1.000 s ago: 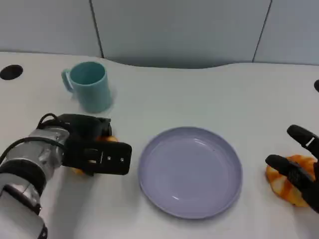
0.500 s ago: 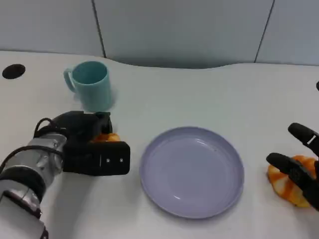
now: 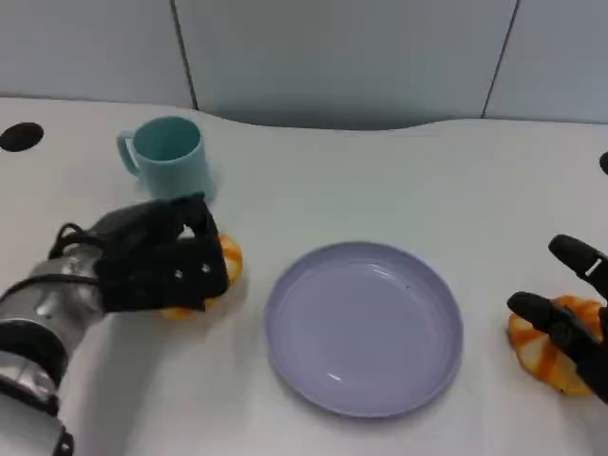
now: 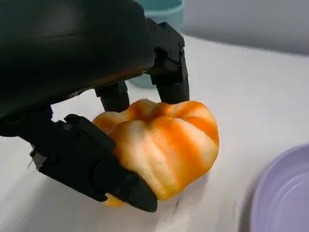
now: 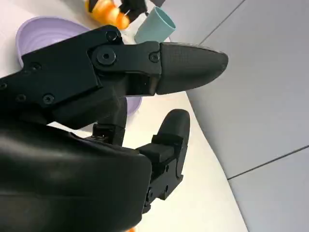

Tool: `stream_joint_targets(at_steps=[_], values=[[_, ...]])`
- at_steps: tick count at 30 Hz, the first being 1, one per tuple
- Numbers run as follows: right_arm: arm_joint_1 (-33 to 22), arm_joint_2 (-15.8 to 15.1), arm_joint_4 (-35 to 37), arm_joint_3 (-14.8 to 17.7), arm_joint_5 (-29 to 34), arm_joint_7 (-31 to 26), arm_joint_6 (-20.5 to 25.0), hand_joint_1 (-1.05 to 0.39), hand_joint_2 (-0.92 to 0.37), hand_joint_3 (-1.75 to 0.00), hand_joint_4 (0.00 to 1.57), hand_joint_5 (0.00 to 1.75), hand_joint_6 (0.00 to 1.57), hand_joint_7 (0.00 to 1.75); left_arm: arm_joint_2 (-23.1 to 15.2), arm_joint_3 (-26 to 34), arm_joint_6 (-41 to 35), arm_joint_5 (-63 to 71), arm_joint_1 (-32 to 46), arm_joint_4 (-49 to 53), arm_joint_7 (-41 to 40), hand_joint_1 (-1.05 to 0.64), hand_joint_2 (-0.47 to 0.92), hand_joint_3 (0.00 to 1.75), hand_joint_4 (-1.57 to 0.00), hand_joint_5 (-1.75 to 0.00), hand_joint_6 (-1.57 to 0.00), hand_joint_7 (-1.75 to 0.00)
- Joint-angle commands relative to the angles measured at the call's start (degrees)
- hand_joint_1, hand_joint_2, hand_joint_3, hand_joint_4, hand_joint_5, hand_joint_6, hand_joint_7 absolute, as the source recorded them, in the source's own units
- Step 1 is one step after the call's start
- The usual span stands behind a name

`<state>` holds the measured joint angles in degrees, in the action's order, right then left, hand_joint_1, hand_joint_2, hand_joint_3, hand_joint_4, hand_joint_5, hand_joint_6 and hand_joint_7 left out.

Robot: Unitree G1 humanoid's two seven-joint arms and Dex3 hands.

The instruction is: Grasp the bread from the table and place it into the plate.

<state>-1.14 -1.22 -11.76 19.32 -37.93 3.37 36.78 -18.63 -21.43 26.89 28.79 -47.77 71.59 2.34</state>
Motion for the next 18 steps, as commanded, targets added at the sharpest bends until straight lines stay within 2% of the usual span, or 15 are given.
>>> stream_joint_targets(at_steps=[1, 5, 11, 18], values=[[0.00, -0.72, 0.05, 0.65, -0.27, -0.26, -0.18, -0.30, -0.92, -0.49, 0.30, 1.28, 0.27, 0.99, -3.58, 3.70, 5.27, -4.44, 1.38, -2.71, 4.43, -0.22, 0.83, 0.15, -0.81, -1.75, -0.63, -1.75], [0.23, -0.77, 0.60, 0.55, -0.16, -0.19, -0.27, -0.31, -0.92, -0.48, 0.30, 1.28, 0.27, 0.99, -3.87, 5.53, 10.24, -7.45, 0.97, -5.63, 8.92, -0.19, 0.83, 0.14, -0.75, -1.75, -0.58, -1.75], [0.30, -0.53, 0.87, 0.19, -0.06, 0.02, -0.49, -0.30, -0.92, -0.47, 0.29, 1.28, 0.27, 1.00, -2.06, 5.92, 13.32, -9.62, -0.74, -9.94, 15.00, -0.20, 0.85, 0.13, -0.73, -1.75, -0.56, -1.75], [0.38, 0.00, 0.45, 0.20, -0.34, -0.86, 0.02, -0.30, -0.92, -0.49, 0.31, 1.29, 0.28, 1.00, 3.59, 2.63, 15.32, -7.88, -3.89, -12.96, 18.28, -0.18, 0.87, 0.14, -0.78, -1.75, -0.55, -1.75]])
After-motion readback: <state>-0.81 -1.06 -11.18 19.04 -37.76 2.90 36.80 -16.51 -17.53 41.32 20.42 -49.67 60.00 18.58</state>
